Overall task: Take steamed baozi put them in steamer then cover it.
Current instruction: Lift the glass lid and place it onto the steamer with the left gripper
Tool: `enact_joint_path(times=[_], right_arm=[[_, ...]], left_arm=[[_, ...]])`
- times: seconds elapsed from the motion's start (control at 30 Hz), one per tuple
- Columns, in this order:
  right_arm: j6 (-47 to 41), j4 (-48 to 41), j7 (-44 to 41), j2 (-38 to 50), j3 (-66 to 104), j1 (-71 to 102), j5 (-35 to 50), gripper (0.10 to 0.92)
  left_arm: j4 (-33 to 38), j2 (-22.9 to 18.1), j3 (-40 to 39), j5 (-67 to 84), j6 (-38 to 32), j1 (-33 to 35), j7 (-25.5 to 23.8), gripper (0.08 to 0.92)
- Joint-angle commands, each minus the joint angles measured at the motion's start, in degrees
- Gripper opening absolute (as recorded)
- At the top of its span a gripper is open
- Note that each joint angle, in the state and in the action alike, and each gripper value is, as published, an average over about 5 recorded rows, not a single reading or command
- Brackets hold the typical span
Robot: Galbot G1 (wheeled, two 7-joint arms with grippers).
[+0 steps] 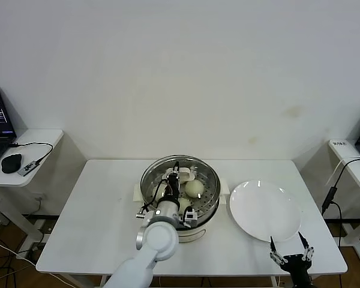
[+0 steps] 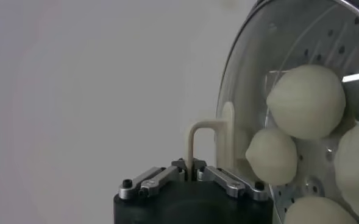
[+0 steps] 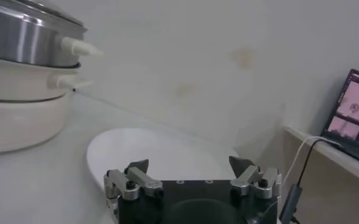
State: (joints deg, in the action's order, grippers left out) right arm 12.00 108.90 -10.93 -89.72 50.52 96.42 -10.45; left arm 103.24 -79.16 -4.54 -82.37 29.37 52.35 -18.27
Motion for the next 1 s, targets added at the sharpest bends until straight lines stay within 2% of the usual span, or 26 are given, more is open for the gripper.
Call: enact_joint_path(times=[0.03, 0.8, 0.9, 1.0], right_arm=[[0.14, -0.08, -0.01, -0.08, -0.21, 0.07, -0.17, 0.823], [0.33, -0.25, 0.03, -0.36, -0.83, 0.04, -0.86, 0.823], [0.32, -0.19, 0.05, -0.42, -0.93, 0.05, -1.01, 0.823], [0.30, -0.12, 0.06, -0.48, -1.05, 0.05, -1.15, 0.823]], left_arm=[[-0.25, -0.22, 0.33, -0.11, -0.03, 0.38, -0.10, 0.134], [1.00, -0.71, -0.26, 0.11, -0.69, 1.21, 0.35, 0.134], [1.98, -0.34, -0.21, 0.47, -0.59, 1.37, 0.30, 0.165], [3.26, 0.26, -0.13, 0.80, -0.56, 2.14, 0.28, 0.242]])
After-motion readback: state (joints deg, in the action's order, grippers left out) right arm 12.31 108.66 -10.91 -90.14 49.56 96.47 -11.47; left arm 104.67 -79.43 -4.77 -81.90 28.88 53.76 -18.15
